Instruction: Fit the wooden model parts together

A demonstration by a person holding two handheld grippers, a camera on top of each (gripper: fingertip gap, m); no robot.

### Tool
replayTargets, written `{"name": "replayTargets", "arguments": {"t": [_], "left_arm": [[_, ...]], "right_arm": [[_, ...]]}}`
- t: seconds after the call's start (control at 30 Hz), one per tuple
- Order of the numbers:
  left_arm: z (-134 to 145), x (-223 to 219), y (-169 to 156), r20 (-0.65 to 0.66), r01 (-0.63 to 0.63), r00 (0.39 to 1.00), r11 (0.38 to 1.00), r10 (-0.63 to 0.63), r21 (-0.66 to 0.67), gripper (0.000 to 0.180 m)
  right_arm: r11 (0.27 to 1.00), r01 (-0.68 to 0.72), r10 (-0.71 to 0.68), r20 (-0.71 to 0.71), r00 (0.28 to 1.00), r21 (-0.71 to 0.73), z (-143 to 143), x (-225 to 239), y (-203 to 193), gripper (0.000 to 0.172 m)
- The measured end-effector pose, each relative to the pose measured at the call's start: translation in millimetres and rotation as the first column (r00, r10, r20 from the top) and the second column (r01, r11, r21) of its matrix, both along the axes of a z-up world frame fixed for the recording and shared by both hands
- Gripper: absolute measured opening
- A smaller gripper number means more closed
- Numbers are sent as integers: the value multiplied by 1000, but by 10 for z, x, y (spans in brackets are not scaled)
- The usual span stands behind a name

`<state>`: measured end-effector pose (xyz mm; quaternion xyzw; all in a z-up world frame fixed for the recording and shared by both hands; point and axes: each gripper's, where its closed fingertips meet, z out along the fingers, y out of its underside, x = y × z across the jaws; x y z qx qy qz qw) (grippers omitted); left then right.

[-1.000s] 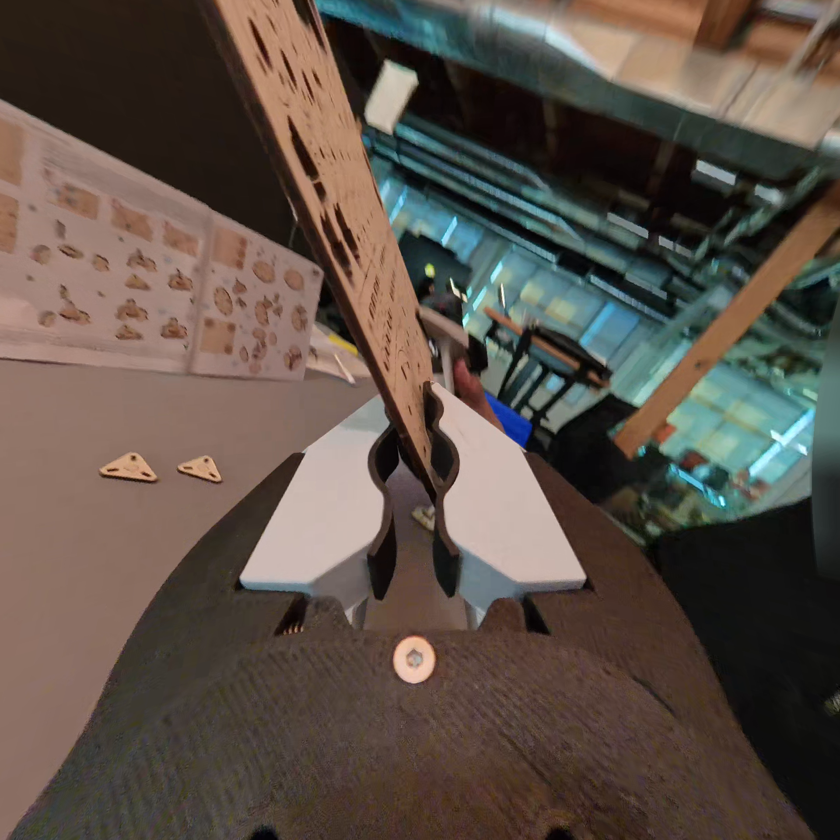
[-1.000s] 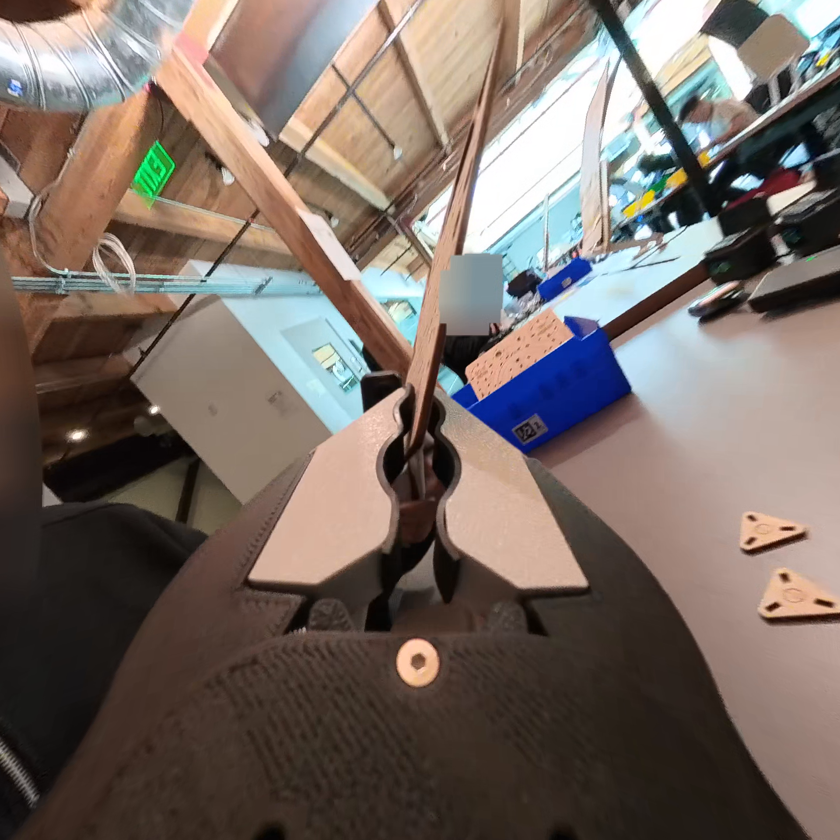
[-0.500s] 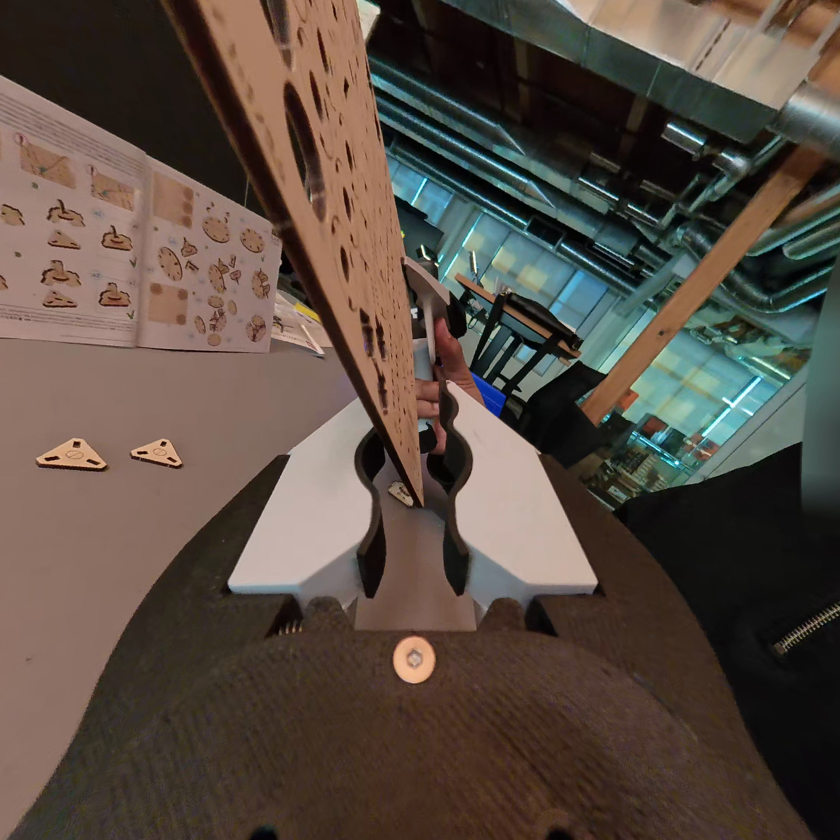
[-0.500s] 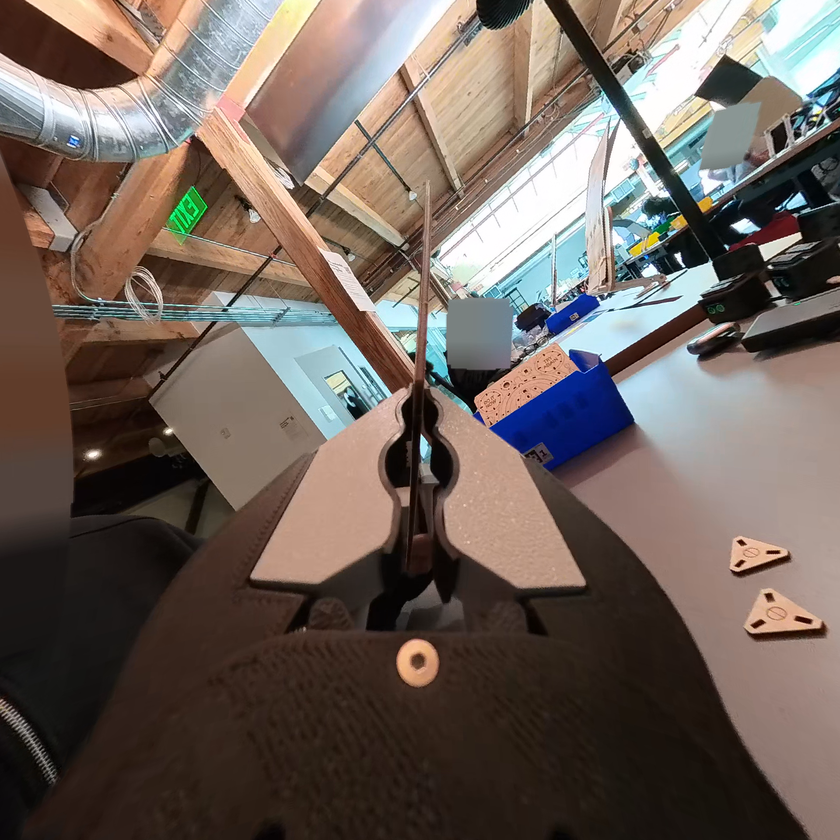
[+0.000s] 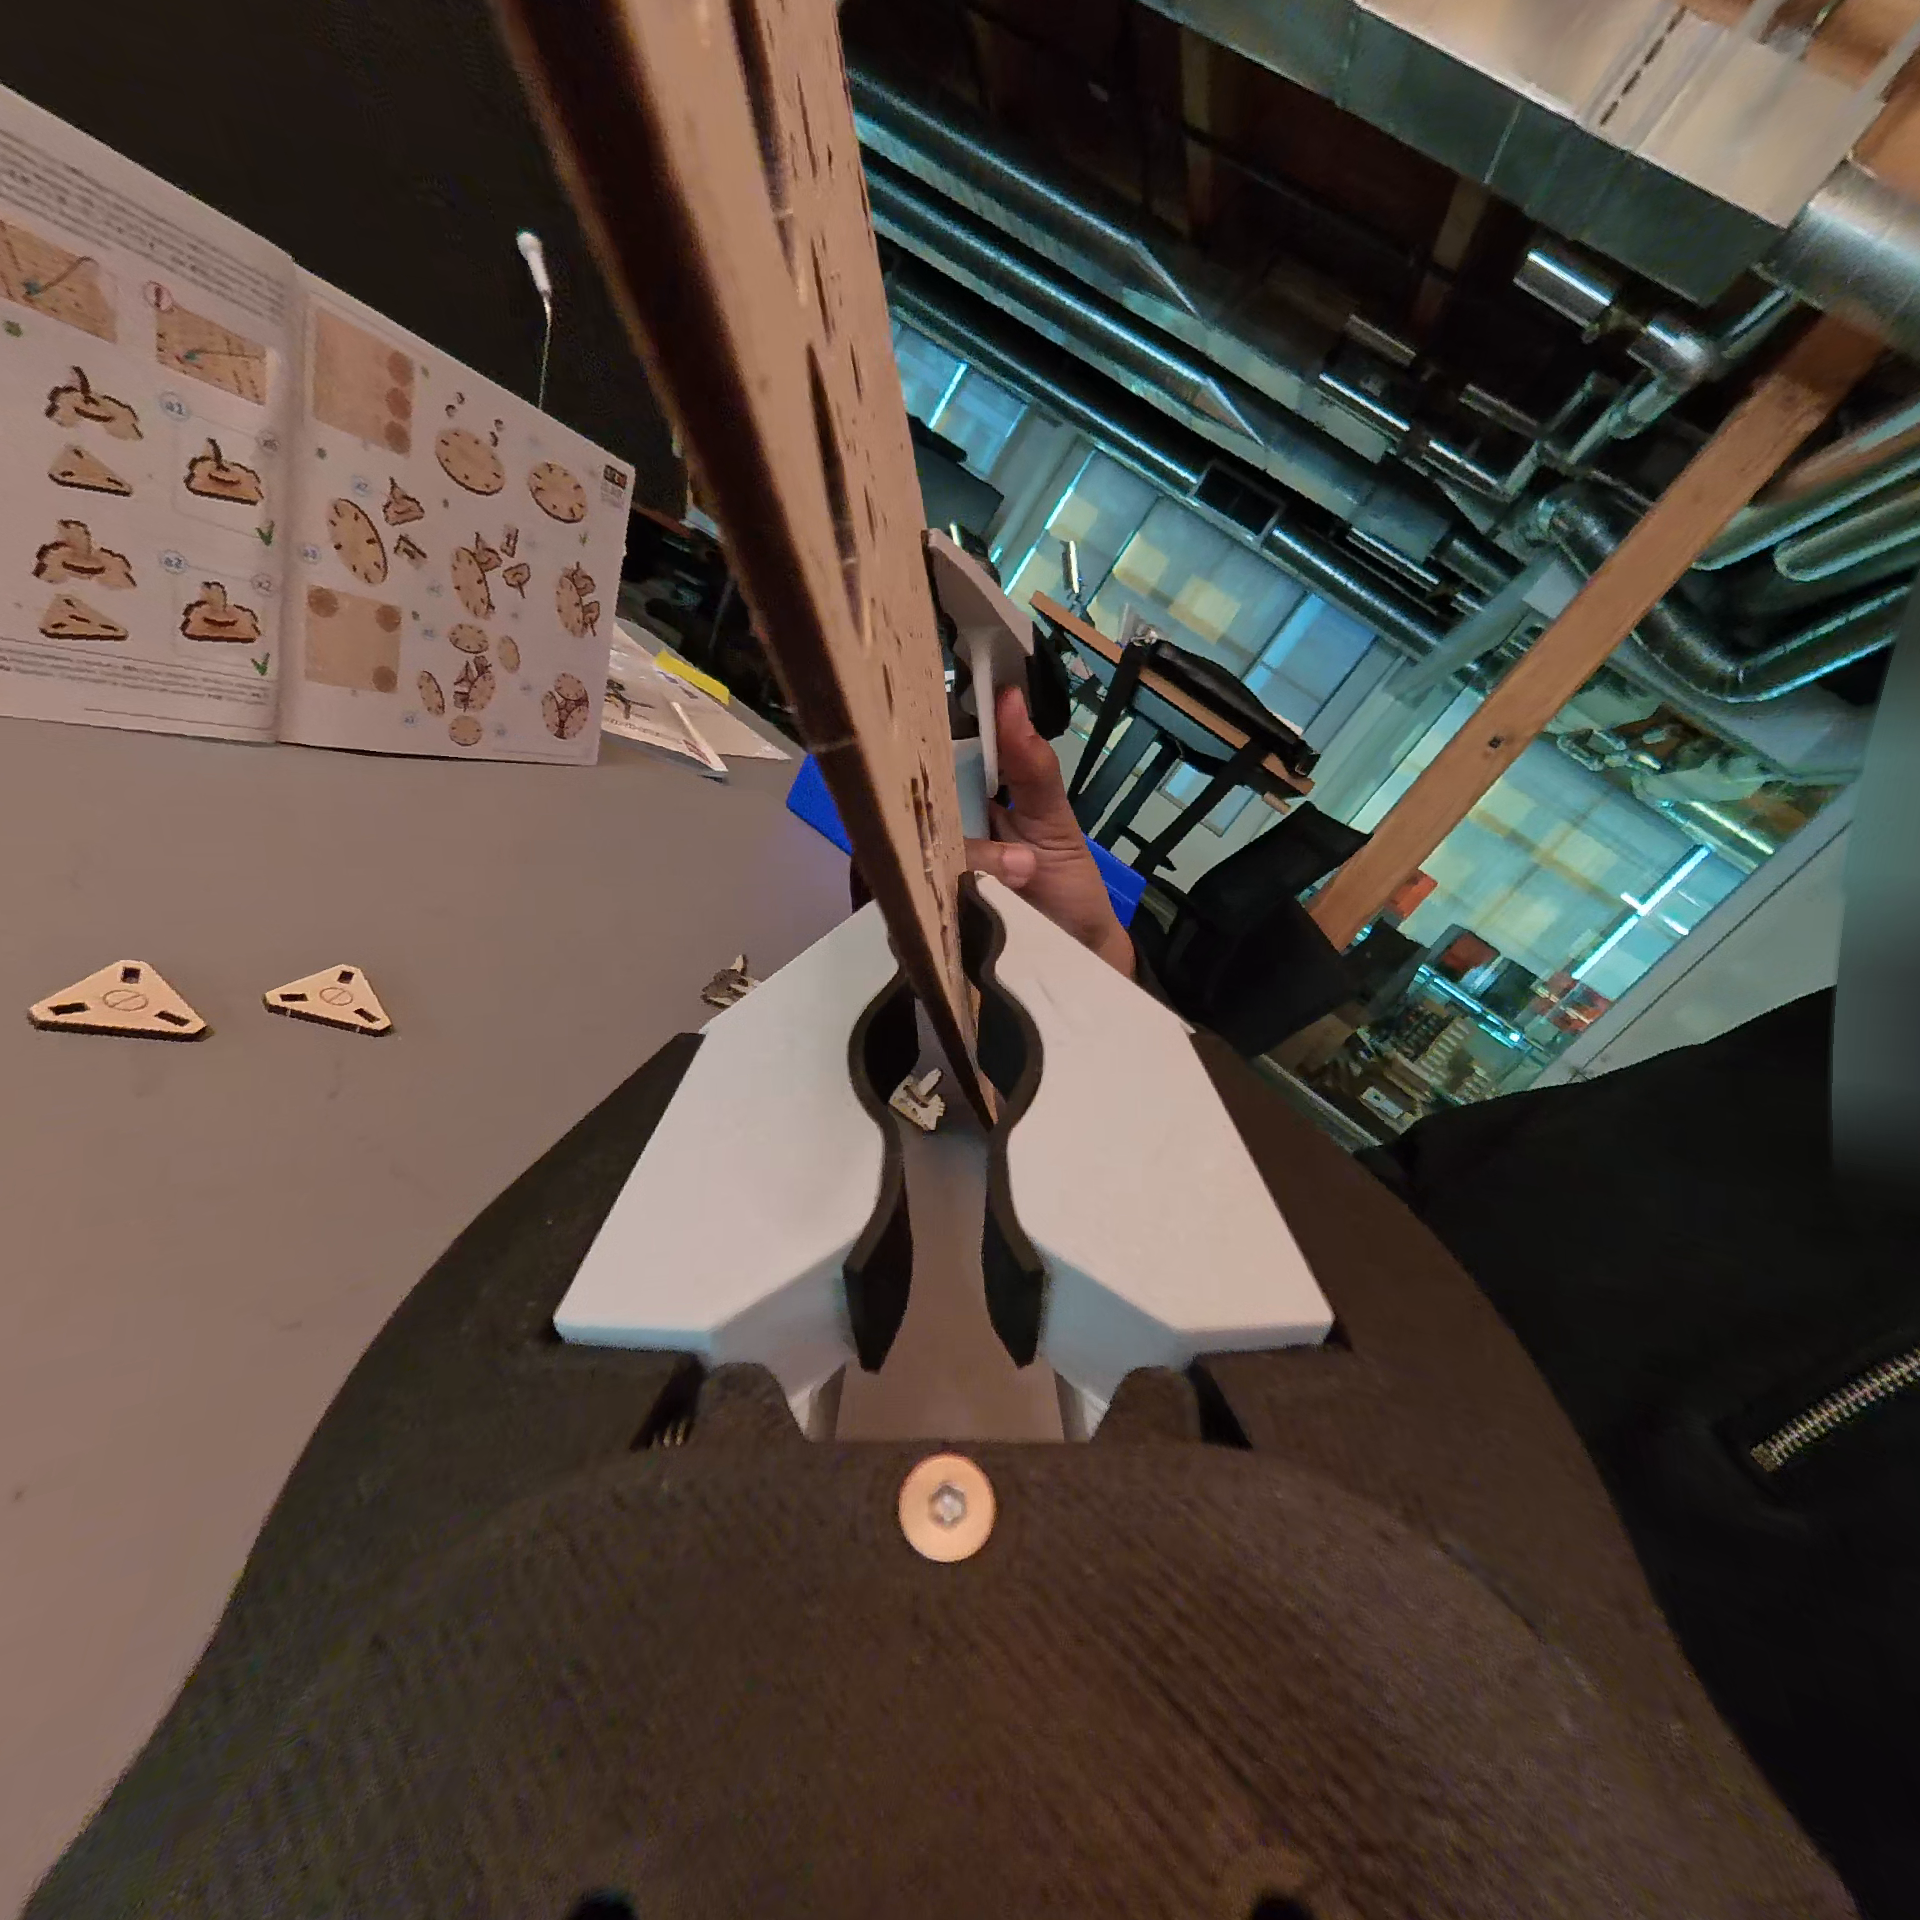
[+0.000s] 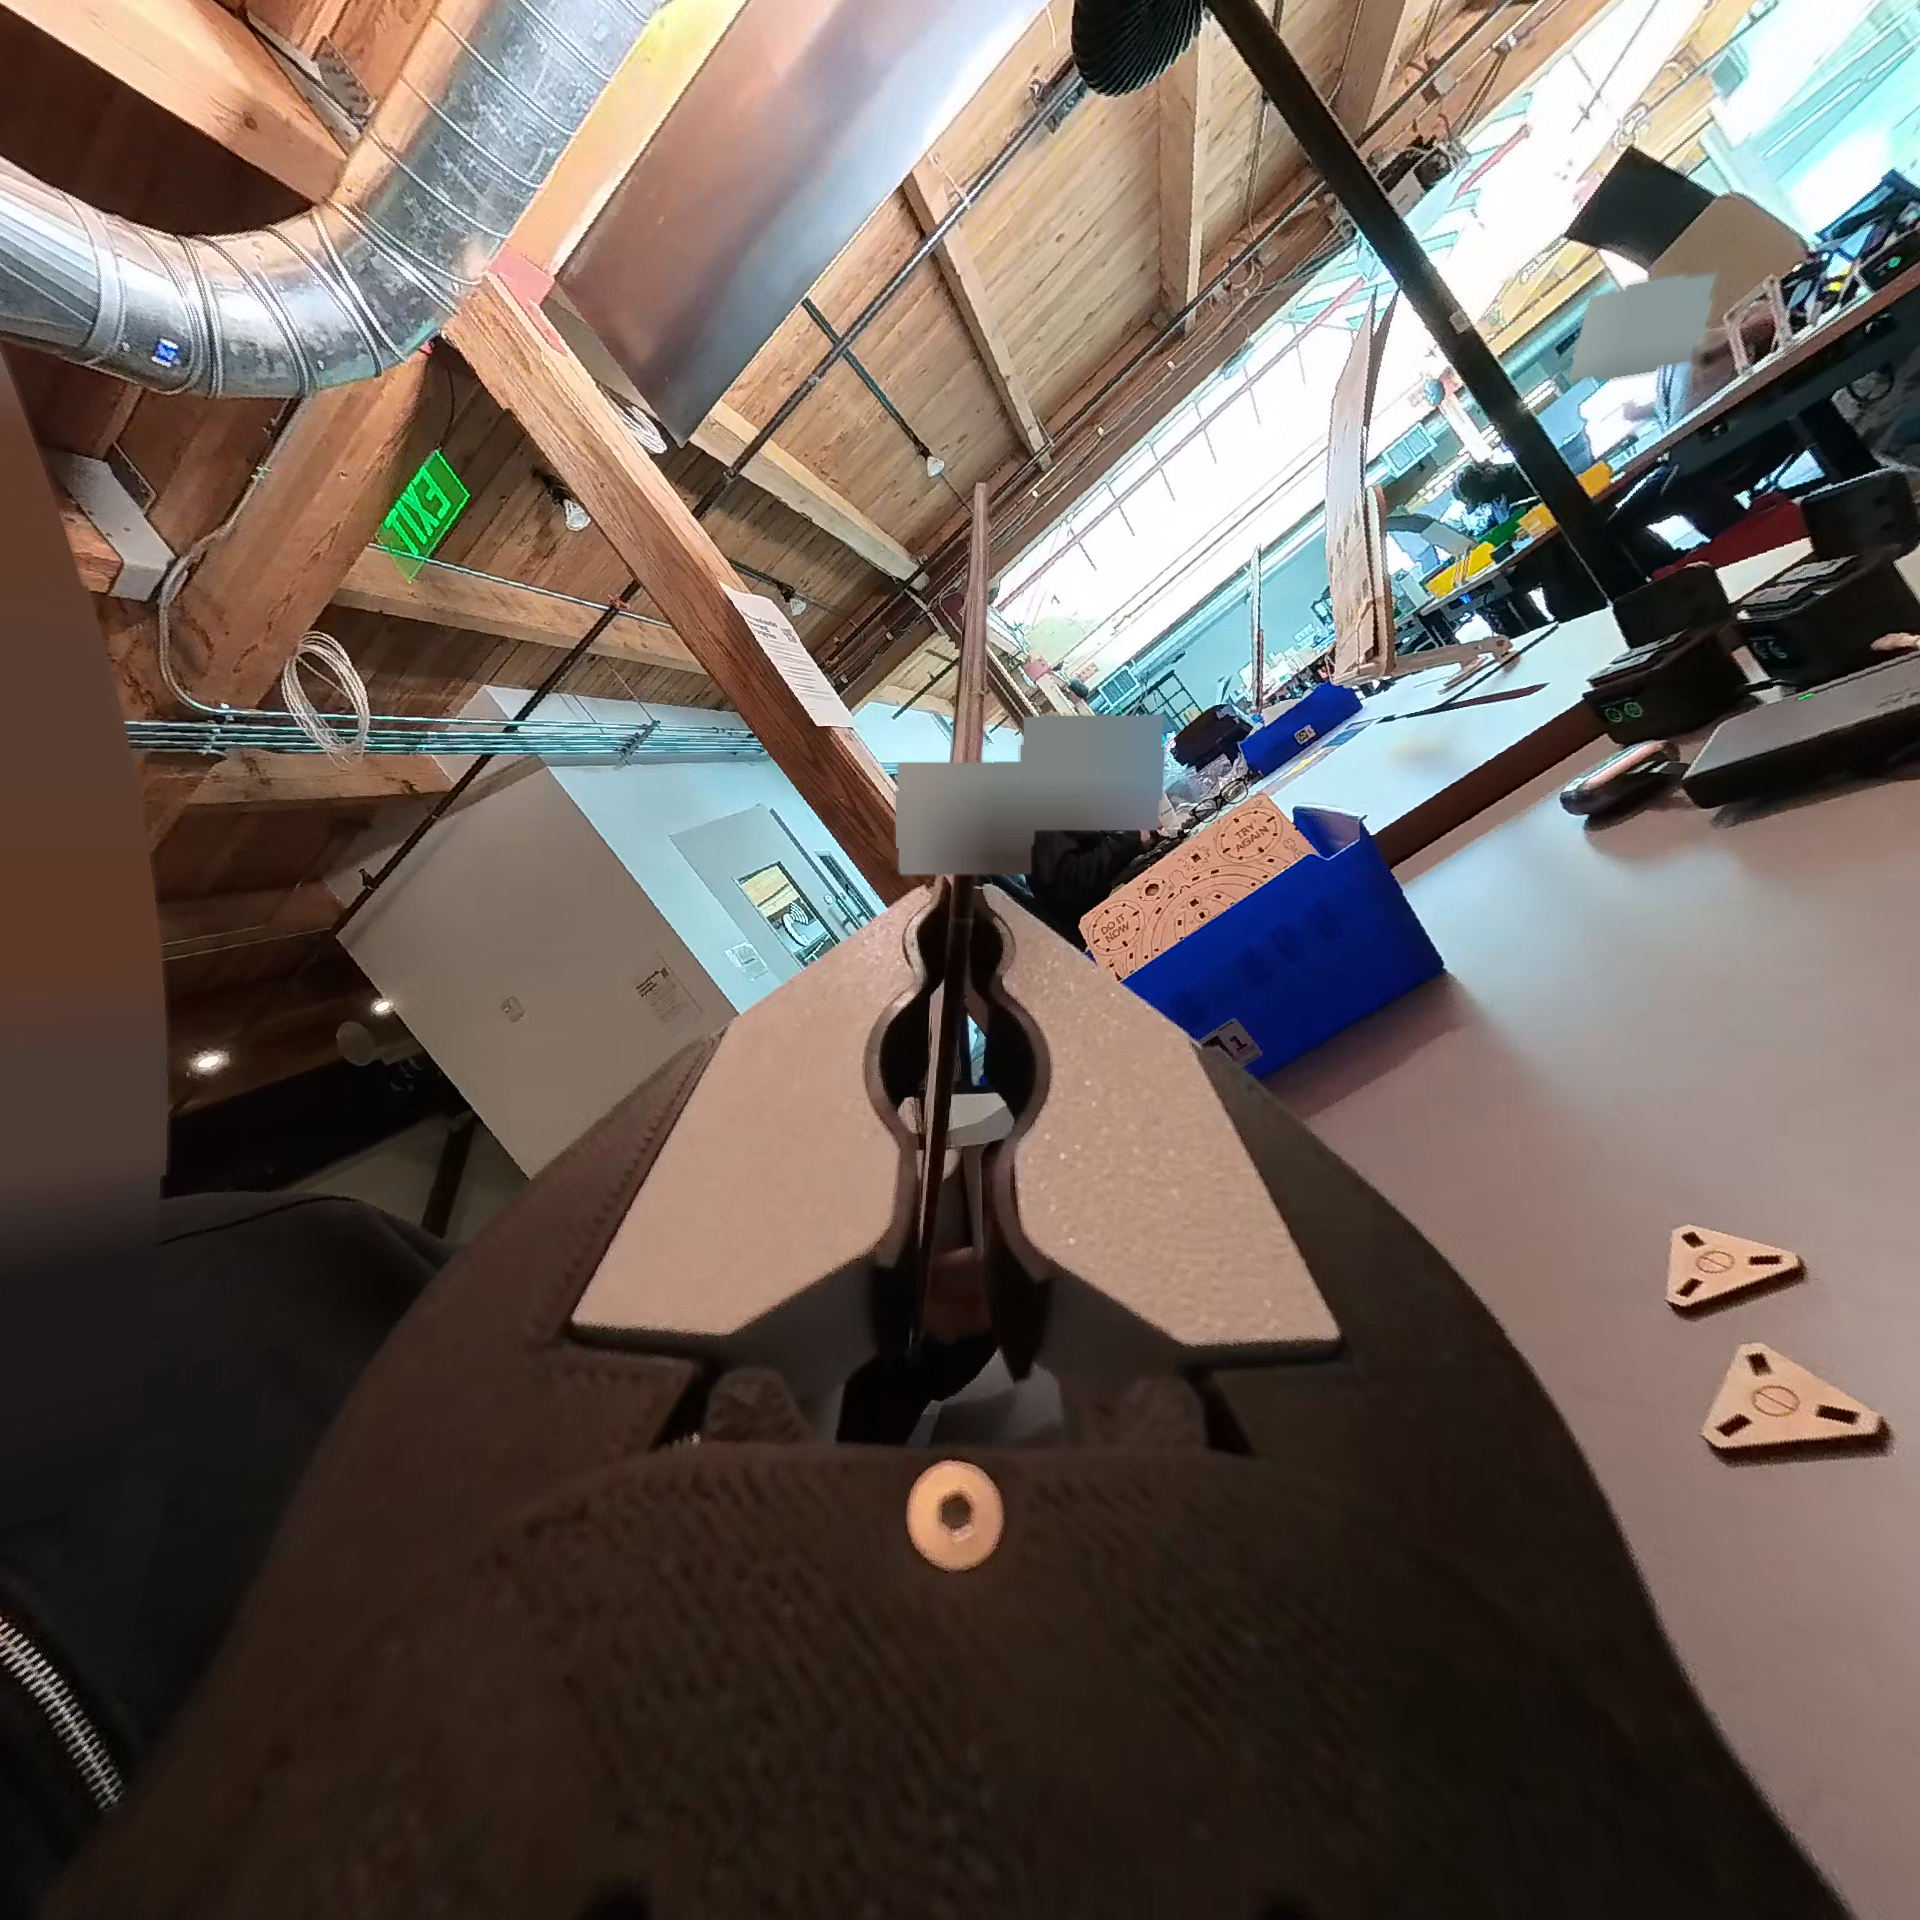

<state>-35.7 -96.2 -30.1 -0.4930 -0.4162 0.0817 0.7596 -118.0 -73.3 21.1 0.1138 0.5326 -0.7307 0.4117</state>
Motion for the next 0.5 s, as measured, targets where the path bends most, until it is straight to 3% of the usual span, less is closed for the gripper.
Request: {"name": "replayTargets", "arguments": {"t": [0.5], "left_arm": [[47, 34, 108, 15, 73, 997, 994, -75, 76, 4]], "right_arm": [[999, 12, -11, 13, 1000, -41, 72, -18, 44, 4]]}}
